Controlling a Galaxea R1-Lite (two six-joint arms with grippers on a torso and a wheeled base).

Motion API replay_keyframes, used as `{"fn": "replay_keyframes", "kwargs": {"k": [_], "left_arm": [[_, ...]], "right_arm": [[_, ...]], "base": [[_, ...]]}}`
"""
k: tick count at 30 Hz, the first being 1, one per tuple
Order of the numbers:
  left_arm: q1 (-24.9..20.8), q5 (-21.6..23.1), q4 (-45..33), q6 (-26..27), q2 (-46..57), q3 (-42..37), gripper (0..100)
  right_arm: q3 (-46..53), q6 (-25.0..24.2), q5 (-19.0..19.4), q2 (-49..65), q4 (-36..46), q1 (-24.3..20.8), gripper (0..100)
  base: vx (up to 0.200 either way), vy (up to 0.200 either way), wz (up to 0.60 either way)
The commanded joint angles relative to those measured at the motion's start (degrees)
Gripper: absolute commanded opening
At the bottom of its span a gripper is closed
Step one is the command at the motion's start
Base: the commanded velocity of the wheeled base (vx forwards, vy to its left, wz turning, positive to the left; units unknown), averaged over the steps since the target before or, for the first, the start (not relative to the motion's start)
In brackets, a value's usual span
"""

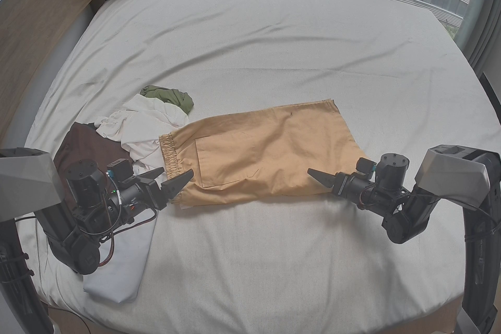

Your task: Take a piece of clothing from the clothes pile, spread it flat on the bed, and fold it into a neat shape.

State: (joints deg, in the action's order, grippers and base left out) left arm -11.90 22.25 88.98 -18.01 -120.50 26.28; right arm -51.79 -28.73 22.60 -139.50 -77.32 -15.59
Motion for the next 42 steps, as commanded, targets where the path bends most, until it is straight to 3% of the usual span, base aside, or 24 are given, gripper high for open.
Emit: {"fn": "replay_keyframes", "kwargs": {"k": [1,4,5,19,29,42], "left_arm": [[-0.1,0.0,0.1,0.0,-0.2,0.0,100],[-0.1,0.0,0.1,0.0,-0.3,-0.1,100],[-0.1,0.0,0.1,0.0,-0.2,-0.1,100],[0.3,0.0,0.1,-0.3,-0.1,0.1,100],[0.3,-0.1,0.0,-1.2,-0.3,-0.4,100],[0.2,-0.1,0.0,-2.1,-0.3,-0.6,100]], "right_arm": [[-0.6,-0.3,0.0,-1.7,-1.0,-0.2,100],[-1.3,-0.9,-1.9,-2.1,-2.4,-0.6,100],[-1.3,-0.9,-2.2,-2.2,-2.6,-0.6,0],[4.2,-0.7,-2.8,1.6,-5.4,-2.7,0],[15.1,2.3,-2.9,5.5,-9.2,-3.4,0],[29.3,8.3,-2.9,11.8,-8.5,-2.6,0]], "base": [[0.0,0.0,0.0],[0.0,0.0,0.0],[0.0,0.0,0.0],[0.0,0.0,0.0],[0.0,0.0,0.0],[0.0,0.0,0.0]]}}
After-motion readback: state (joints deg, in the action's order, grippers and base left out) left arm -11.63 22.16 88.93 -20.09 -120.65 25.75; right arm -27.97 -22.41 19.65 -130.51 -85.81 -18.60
